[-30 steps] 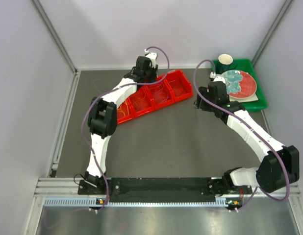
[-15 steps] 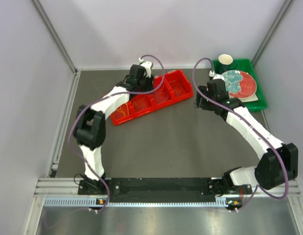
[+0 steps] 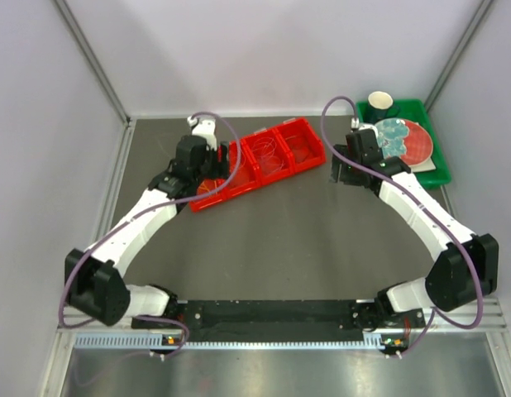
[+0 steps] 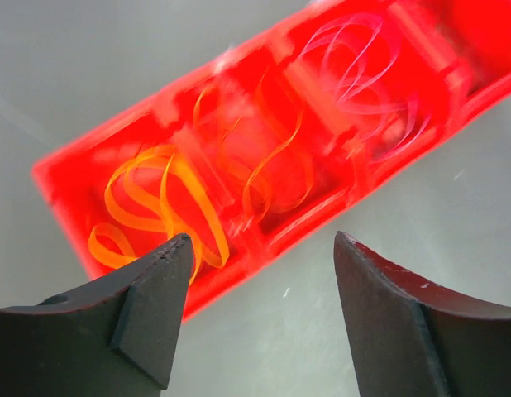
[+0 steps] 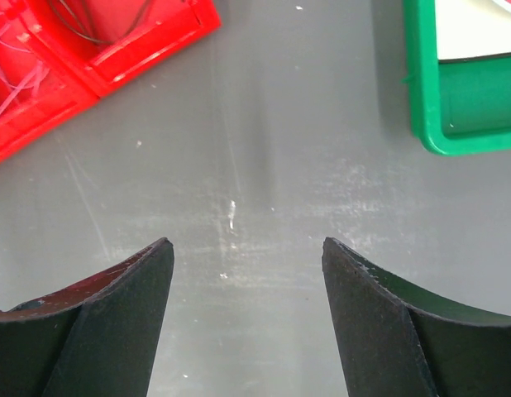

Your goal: Untangle the cables

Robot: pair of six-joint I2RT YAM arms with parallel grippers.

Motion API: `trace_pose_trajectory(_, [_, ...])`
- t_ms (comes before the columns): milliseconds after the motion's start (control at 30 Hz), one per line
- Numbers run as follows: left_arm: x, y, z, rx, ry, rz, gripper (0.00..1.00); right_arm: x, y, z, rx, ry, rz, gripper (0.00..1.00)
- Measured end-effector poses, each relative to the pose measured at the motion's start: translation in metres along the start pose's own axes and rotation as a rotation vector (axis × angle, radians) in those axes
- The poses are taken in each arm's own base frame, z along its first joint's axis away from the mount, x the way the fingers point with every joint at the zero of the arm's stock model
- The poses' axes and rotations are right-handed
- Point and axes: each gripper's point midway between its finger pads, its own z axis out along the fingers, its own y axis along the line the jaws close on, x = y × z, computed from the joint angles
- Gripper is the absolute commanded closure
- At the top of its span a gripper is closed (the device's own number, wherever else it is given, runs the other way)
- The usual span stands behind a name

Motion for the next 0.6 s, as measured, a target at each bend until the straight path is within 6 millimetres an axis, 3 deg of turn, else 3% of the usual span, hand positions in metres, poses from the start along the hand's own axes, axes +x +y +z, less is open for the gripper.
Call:
trace_pose_trajectory(167, [0.031,0.024,-0.025,-0.080,0.045,-0.004,0.24,0.002,-0.006,-0.001,0.031,0.003,-0.001,0.28])
trace_pose_trajectory(433, [0.038,0.043,-0.058,-0.155,0.005,-0.086,0.21,-0.003,-0.018,-0.021,0.055,-0.062,0.025,0.27])
trace_pose_trajectory(600, [0.041,0.046,-0.067,-0.168,-0.019,-0.136,0.20,0.003,-0.028,-0.030,0.073,-0.088,0.040,0.28])
